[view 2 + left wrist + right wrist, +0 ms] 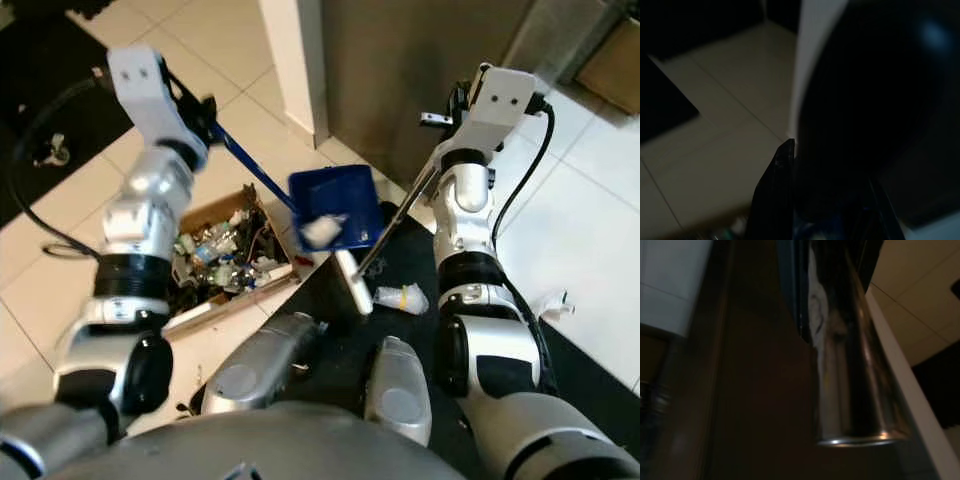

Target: Sweep floor

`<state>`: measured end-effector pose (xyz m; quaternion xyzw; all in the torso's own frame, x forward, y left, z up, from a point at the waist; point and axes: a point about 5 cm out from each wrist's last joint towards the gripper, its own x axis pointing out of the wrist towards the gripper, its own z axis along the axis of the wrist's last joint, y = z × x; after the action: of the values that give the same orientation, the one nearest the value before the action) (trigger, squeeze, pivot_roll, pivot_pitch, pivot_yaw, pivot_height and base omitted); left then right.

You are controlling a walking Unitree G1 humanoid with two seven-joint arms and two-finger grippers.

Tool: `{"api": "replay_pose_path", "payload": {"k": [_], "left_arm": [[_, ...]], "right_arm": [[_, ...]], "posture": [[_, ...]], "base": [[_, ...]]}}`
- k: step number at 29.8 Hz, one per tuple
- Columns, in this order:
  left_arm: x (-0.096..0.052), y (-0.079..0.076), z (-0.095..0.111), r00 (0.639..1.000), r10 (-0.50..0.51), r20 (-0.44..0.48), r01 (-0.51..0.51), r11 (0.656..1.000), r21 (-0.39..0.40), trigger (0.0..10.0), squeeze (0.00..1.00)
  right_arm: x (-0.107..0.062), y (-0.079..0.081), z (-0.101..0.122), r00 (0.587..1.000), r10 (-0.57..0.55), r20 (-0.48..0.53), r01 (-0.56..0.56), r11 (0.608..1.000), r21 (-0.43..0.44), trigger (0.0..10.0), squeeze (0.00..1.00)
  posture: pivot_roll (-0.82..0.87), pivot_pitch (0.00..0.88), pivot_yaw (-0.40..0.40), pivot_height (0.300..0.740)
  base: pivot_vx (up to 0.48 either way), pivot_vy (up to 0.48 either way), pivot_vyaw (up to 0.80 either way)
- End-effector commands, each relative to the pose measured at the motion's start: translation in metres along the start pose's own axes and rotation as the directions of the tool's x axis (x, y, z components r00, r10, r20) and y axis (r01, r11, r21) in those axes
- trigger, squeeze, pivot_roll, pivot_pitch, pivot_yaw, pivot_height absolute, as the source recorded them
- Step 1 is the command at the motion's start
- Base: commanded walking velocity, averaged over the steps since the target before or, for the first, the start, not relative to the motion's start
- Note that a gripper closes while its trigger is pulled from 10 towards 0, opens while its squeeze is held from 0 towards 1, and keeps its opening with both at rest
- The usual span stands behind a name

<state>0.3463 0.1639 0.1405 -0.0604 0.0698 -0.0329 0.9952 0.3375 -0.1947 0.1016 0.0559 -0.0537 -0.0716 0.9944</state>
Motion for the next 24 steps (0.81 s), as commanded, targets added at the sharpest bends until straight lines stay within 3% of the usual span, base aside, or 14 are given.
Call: {"api": "replay_pose_path", "payload": {"k": [1,6,10,15,20,24], "left_arm": [[0.002,0.009,0.024,0.994,0.006,0.105,-0.006,1.0,-0.001,10.0,0.0],[0.005,0.009,0.077,0.968,-0.081,0.237,0.075,0.997,0.034,10.0,0.0],[0.002,-0.002,0.095,0.949,-0.169,0.265,0.162,0.986,0.047,10.0,0.0],[-0.002,-0.006,0.096,0.951,-0.177,0.253,0.174,0.984,0.034,10.0,0.0],[-0.005,0.003,0.088,0.967,-0.028,0.254,0.021,0.999,0.03,10.0,0.0],[-0.009,0.006,0.085,0.969,0.0,0.247,-0.008,1.0,0.029,10.0,0.0]], "right_arm": [[0.003,0.003,0.007,0.999,0.0,0.035,0.0,1.0,0.018,10.0,0.0],[0.003,0.003,0.007,0.999,-0.004,0.037,0.004,1.0,0.018,10.0,0.0],[0.002,0.003,0.007,0.999,-0.007,0.039,0.006,1.0,0.018,10.0,0.0],[0.002,0.001,0.007,0.999,-0.014,0.041,0.014,1.0,0.011,10.0,0.0],[0.003,-0.008,0.011,0.997,-0.041,0.059,0.045,0.997,-0.06,10.0,0.0],[0.004,-0.013,0.011,0.997,-0.062,0.049,0.066,0.994,-0.087,10.0,0.0]], "posture": [[0.19,0.0,0.026,0.74],[0.19,0.0,0.028,0.74],[0.19,0.0,0.034,0.74],[0.19,0.0,0.035,0.74],[0.19,0.0,0.031,0.74],[0.19,0.0,0.03,0.74]], "base": [[0.0,0.0,0.75],[0.0,0.0,0.74],[0.0,0.0,0.75],[0.0,0.0,0.74],[0.0,0.0,0.72],[0.0,0.0,0.35]]}}
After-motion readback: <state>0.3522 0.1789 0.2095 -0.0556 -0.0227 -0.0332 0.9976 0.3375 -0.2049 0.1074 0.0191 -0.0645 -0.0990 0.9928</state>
